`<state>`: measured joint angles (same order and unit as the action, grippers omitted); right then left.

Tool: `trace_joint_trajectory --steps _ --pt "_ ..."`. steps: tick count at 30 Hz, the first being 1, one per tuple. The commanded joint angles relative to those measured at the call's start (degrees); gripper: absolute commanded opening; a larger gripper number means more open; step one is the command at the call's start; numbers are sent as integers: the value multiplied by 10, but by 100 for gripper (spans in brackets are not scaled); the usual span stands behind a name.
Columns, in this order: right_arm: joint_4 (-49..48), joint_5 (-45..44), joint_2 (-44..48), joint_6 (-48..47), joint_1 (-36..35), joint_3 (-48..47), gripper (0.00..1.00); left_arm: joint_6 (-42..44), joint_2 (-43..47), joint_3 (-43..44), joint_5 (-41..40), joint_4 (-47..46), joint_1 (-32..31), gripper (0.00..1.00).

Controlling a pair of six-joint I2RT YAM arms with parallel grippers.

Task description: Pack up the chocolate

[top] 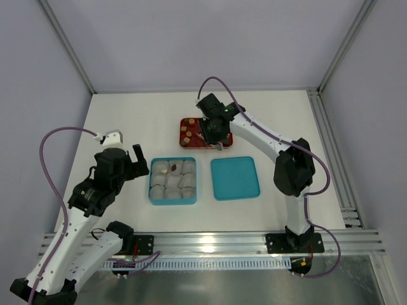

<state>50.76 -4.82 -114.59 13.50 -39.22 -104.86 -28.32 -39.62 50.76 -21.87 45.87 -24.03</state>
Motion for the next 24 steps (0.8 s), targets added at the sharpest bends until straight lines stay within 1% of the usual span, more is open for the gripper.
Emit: trace_joint_trajectory --steps 1,24 --pt "-8 -12 3 -15 2 -37 41 -3 -1 4 -1 -12 -1 100" --pt "0 2 -53 -18 10 -68 41 -3 -3 5 -2 -12 -1 100"
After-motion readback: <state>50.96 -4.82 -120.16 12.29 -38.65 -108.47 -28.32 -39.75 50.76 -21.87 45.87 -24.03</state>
